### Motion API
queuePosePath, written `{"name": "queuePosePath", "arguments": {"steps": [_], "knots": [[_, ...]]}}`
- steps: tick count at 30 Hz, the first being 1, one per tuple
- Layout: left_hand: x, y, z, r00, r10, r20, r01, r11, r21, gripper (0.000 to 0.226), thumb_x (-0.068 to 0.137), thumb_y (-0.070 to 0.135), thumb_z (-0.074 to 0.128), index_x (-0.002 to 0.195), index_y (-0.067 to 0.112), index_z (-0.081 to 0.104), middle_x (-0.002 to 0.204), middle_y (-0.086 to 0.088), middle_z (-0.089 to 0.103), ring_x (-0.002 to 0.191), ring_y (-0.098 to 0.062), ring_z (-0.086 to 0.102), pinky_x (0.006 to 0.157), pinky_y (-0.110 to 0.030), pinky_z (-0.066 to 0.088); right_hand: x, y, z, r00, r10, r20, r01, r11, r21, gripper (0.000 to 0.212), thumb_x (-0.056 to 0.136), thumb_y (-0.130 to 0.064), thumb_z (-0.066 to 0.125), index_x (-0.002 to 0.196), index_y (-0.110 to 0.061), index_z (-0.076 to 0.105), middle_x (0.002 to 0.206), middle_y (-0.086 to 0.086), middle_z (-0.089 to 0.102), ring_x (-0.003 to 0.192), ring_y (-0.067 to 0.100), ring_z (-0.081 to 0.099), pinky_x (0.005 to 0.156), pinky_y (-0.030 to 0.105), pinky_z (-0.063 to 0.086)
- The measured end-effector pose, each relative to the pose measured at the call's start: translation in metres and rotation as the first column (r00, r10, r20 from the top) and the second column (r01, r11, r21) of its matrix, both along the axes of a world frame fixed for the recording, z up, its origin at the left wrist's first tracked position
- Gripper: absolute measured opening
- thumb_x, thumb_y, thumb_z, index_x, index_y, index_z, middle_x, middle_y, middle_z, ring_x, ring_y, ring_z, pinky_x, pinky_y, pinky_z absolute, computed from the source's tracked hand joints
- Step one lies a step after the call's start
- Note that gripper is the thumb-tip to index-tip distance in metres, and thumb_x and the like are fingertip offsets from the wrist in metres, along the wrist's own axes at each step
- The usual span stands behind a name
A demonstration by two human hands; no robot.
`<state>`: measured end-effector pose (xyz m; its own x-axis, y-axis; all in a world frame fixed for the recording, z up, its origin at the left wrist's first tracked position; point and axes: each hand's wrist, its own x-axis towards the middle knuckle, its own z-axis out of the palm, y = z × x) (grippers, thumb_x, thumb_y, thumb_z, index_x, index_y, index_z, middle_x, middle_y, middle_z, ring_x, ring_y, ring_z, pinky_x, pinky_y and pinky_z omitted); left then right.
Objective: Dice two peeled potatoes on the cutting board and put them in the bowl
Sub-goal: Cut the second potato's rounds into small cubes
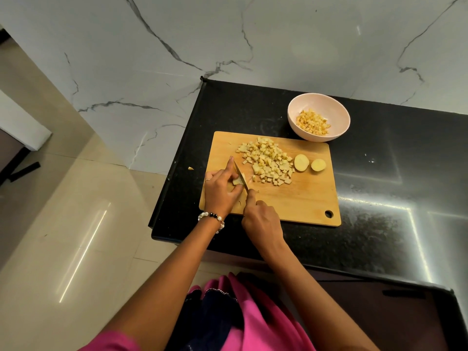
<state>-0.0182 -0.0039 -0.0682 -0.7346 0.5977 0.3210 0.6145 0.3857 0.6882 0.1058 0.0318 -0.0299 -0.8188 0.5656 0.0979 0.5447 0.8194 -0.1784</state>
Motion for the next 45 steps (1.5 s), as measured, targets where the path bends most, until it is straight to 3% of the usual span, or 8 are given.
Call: {"name": "queuePosePath", "arguments": {"steps": [4,8,12,17,26,33,38,45], "knots": [[0.003,-0.001,-0.001,1.0,0.006,-0.007,-0.006,1.0,-0.013,0.069,0.076,0.018,0.076,0.138,0.014,0.045,0.092,0.004,0.069,0.091,-0.023,0.051,0.074,-0.014,0.026,0.014,-0.003,-0.009,0.999,-0.015,0.048,0.014,1.0,0.012,0.05,0.071,0.004,0.051,0.121,0.013,0.055,0.056,0.018,0.057,0.033,0.03,0.048,0.04,0.023,0.021],[0.003,-0.002,0.001,0.999,0.03,0.02,-0.029,0.999,-0.036,0.069,0.079,0.019,0.074,0.14,0.017,0.043,0.095,0.005,0.069,0.095,-0.018,0.046,0.077,-0.016,0.028,0.037,-0.013,-0.009,0.992,0.011,0.124,0.001,0.995,-0.101,0.057,0.094,-0.004,0.033,0.148,0.0,0.016,0.103,0.019,0.06,0.081,0.038,0.063,0.059,0.035,0.034],[0.002,-0.005,0.004,0.996,0.01,0.086,-0.006,0.999,-0.049,0.071,0.078,0.02,0.075,0.141,0.02,0.041,0.098,0.008,0.067,0.095,-0.008,0.04,0.082,-0.013,0.027,0.03,-0.006,-0.01,0.988,-0.019,0.156,0.02,1.0,-0.004,0.056,0.083,-0.002,0.055,0.137,0.005,0.042,0.076,0.018,0.064,0.05,0.036,0.057,0.044,0.03,0.027],[0.0,-0.009,0.007,0.993,-0.001,0.12,0.006,0.999,-0.042,0.06,0.075,0.019,0.077,0.131,0.016,0.056,0.108,0.0,0.061,0.101,-0.012,0.045,0.088,-0.017,0.033,0.016,0.025,-0.007,0.997,-0.044,0.058,0.048,0.996,-0.076,0.051,0.099,-0.015,0.032,0.148,-0.006,0.021,0.1,0.018,0.062,0.079,0.036,0.061,0.057,0.034,0.032],[0.001,-0.008,0.01,0.976,0.079,0.202,-0.078,0.997,-0.012,0.034,0.072,0.016,0.08,0.104,0.008,0.072,0.11,-0.003,0.052,0.1,-0.011,0.05,0.087,-0.018,0.042,0.02,0.013,-0.005,0.996,0.041,-0.078,-0.054,0.981,-0.185,0.046,0.1,-0.02,0.035,0.144,-0.007,0.033,0.083,0.016,0.065,0.071,0.036,0.057,0.056,0.036,0.033],[0.003,-0.006,0.008,0.978,0.084,0.191,-0.084,0.996,-0.007,0.029,0.073,0.013,0.079,0.1,0.004,0.073,0.106,-0.006,0.058,0.1,-0.017,0.055,0.087,-0.027,0.049,0.02,0.006,-0.013,0.998,0.049,-0.028,-0.054,0.981,-0.185,0.048,0.099,-0.017,0.036,0.144,-0.003,0.032,0.082,0.018,0.064,0.066,0.035,0.056,0.054,0.035,0.029],[0.004,-0.003,0.009,0.98,0.093,0.174,-0.097,0.995,0.013,0.024,0.074,0.011,0.078,0.096,0.001,0.073,0.102,-0.008,0.061,0.097,-0.021,0.054,0.086,-0.032,0.049,0.003,0.007,-0.006,0.996,0.07,0.047,-0.064,0.991,-0.12,0.051,0.08,0.0,0.057,0.129,0.009,0.049,0.059,0.018,0.057,0.041,0.033,0.048,0.042,0.03,0.023],[0.005,-0.004,0.007,0.984,0.108,0.138,-0.108,0.994,-0.009,0.024,0.078,0.012,0.075,0.1,0.002,0.073,0.105,-0.008,0.06,0.095,-0.007,0.043,0.081,-0.008,0.031,0.034,-0.004,-0.013,0.992,0.019,0.121,-0.011,0.997,-0.071,0.058,0.065,0.0,0.073,0.12,0.005,0.057,0.054,0.01,0.056,0.032,0.028,0.044,0.037,0.026,0.019]]}}
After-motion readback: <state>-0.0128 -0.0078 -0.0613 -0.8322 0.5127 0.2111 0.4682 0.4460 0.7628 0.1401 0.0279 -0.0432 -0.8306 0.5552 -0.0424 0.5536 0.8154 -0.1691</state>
